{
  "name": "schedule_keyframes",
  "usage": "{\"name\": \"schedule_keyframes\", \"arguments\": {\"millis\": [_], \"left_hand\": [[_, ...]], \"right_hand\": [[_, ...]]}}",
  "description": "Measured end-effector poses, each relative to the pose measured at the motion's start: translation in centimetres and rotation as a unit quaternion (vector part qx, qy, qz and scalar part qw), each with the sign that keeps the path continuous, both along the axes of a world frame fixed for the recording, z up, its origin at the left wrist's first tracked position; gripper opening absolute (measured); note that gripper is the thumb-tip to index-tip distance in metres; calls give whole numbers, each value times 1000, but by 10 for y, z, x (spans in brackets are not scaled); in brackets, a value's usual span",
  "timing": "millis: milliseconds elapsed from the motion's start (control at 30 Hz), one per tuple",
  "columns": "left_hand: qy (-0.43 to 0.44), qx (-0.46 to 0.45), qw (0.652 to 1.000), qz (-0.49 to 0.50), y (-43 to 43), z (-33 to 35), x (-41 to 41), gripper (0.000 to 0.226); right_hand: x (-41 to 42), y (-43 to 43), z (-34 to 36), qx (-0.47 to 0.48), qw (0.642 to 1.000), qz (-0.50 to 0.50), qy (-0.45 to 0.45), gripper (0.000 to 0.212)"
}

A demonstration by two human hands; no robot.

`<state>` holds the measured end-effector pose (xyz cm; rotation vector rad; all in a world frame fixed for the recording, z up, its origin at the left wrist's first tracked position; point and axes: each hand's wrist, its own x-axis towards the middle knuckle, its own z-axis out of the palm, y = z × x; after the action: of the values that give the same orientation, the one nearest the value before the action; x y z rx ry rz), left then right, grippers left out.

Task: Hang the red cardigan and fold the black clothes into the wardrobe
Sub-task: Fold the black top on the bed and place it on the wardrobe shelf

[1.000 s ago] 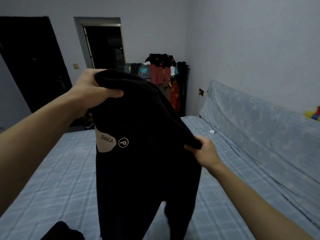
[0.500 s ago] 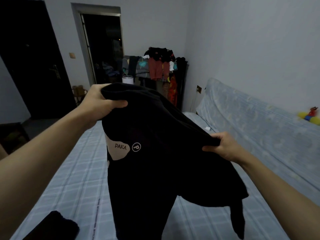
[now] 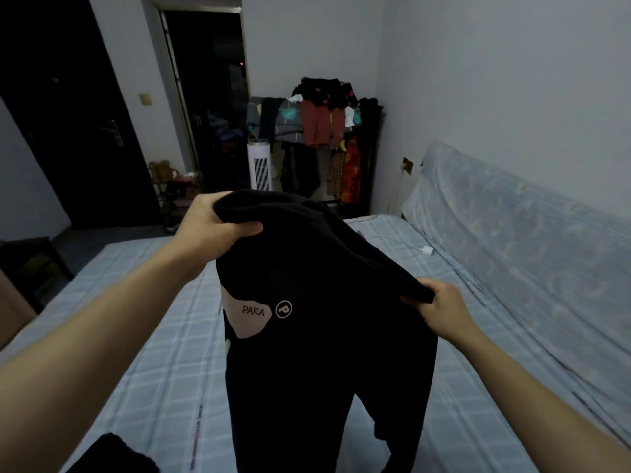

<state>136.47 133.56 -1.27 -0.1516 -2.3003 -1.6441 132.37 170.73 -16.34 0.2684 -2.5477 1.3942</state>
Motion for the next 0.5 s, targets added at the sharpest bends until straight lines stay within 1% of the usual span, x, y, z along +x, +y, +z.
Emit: {"name": "schedule_keyframes", "arguments": {"millis": [133, 200, 267, 400, 500], "left_hand": [[-8, -5, 999, 34, -2, -17, -59, 37], [-18, -10, 998, 51, -2, -20, -96, 35], [-4, -10, 998, 68, -1, -13, -133, 34], [72, 20, 995, 71, 2, 9, -173, 34], [95, 46, 993, 50, -3, 14, -174, 35]], "right_hand": [[-57, -14, -20, -7, 999, -50, -9, 25], [-91, -23, -21, -17, 997, -71, -14, 24], [-127, -31, -10, -31, 995, -91, 13, 23], [-185, -34, 25, -54, 987, -120, 95, 13], [-200, -29, 42, -38, 982, -129, 132, 24]]}}
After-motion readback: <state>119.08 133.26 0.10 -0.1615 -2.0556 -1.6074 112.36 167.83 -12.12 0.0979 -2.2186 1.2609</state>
